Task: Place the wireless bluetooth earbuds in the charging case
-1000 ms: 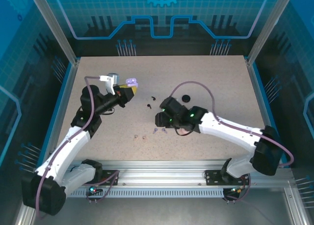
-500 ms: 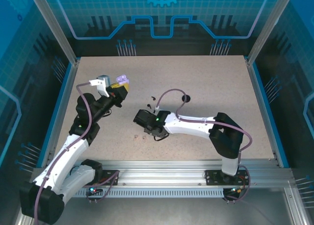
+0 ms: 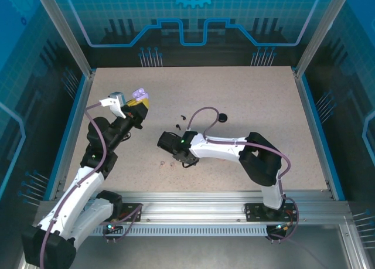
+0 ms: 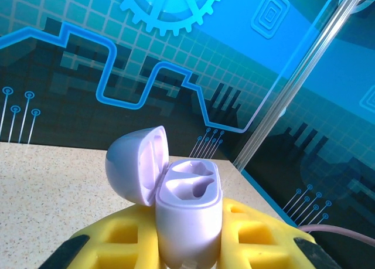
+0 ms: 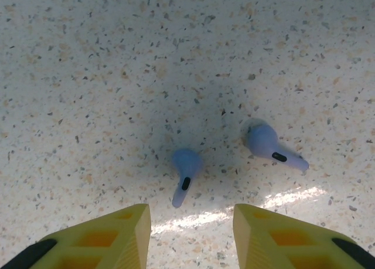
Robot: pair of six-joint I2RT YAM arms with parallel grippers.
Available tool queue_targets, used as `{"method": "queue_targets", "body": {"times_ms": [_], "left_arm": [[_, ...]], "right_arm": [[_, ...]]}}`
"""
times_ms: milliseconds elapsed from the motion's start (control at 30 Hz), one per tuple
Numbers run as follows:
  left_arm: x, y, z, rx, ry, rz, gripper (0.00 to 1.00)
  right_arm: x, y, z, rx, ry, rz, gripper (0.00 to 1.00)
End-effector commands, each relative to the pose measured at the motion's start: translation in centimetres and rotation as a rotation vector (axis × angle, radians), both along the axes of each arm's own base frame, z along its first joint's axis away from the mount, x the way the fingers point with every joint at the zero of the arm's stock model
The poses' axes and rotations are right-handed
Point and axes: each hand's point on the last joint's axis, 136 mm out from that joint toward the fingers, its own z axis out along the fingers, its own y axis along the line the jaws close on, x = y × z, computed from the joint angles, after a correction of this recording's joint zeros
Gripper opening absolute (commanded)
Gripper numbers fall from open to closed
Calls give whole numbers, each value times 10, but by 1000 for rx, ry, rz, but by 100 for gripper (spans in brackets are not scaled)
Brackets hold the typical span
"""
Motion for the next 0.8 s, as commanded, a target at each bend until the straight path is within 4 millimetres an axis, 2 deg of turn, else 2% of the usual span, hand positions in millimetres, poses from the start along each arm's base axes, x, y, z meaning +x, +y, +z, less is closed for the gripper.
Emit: {"method": "queue_targets", "body": {"times_ms": [0,767], "left_arm": [[-2,2,13,-30,-39,11,0],[-6,0,16,-27,-48,-8,0]], "right_arm": [[7,-5,-4,-28,6,-36,41],[15,3,-35,-43,64,-37,33]]}}
